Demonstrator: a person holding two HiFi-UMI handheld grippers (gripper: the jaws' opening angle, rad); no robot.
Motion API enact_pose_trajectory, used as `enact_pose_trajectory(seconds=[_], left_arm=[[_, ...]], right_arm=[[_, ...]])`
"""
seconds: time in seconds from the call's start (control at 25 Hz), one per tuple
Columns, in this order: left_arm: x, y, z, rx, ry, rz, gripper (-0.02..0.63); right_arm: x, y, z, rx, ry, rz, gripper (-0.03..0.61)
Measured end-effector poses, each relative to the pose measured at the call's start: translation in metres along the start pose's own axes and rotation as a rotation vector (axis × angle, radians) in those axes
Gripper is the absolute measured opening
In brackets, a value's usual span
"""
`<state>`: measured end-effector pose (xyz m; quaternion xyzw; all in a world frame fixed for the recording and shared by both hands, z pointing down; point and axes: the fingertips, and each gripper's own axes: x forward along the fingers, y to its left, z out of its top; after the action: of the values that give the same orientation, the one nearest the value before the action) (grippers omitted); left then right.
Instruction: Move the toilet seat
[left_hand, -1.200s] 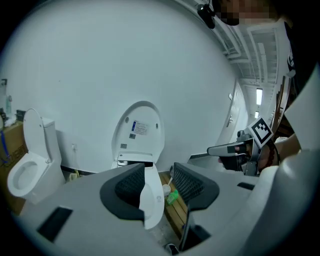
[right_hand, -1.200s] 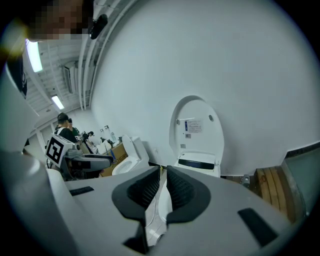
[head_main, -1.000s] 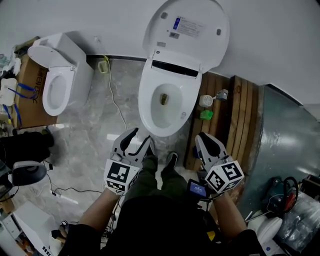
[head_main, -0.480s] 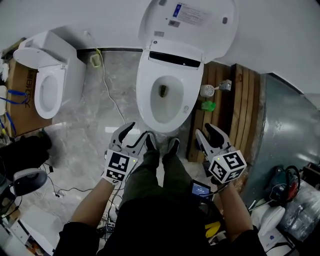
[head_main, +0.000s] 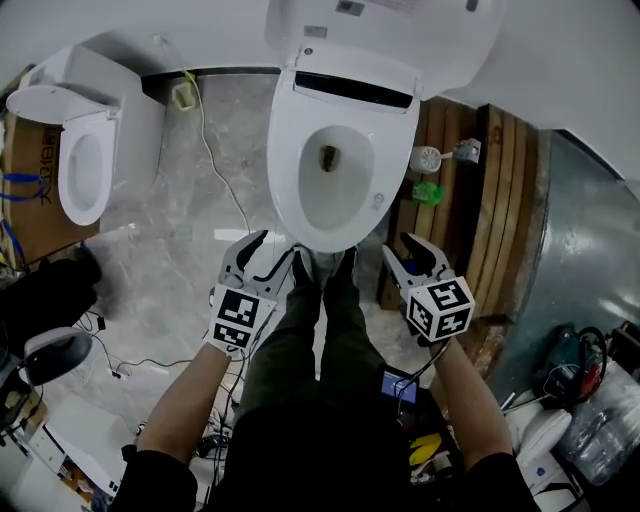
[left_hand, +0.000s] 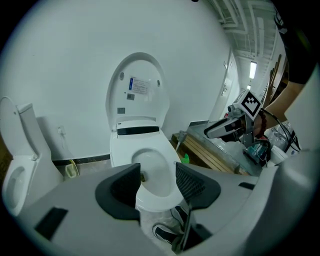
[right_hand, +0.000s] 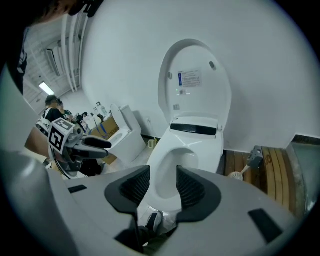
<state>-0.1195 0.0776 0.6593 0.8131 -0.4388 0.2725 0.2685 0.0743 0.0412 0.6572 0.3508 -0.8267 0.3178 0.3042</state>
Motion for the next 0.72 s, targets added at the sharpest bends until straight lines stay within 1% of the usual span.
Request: enact_pose_trajectory(seconds=[0.2, 0.44, 0.52, 0.56, 0.64, 0.72], left_arm=[[0.031, -0.006, -0.033, -0.006, 0.066, -0.005, 0.213], [0.072, -0.003, -0.084, -0.048, 0.169, -0.006, 0.213], [0.083, 0.002, -0.099, -0.096, 0.194, 0.001, 0.213], [0.088, 0.005, -0.107, -0.133, 0.202, 0.007, 0.213], [0.097, 0.010, -0.122, -0.223, 0.212, 0.015, 0.213], [0.106, 0.012, -0.137, -0.319, 0.221, 0.015, 0.215]], right_arm=[[0.032, -0.018, -0.039, 0.040, 0.072, 0.023, 0.162], [0.068, -0.031, -0.075, 0.066, 0.125, 0.037, 0.161], [0.080, -0.036, -0.088, 0.069, 0.148, 0.029, 0.161], [0.086, -0.039, -0.096, 0.071, 0.158, 0.025, 0.161], [0.097, -0.041, -0.112, 0.081, 0.181, 0.025, 0.163], [0.106, -0.040, -0.131, 0.108, 0.211, 0.039, 0.181]])
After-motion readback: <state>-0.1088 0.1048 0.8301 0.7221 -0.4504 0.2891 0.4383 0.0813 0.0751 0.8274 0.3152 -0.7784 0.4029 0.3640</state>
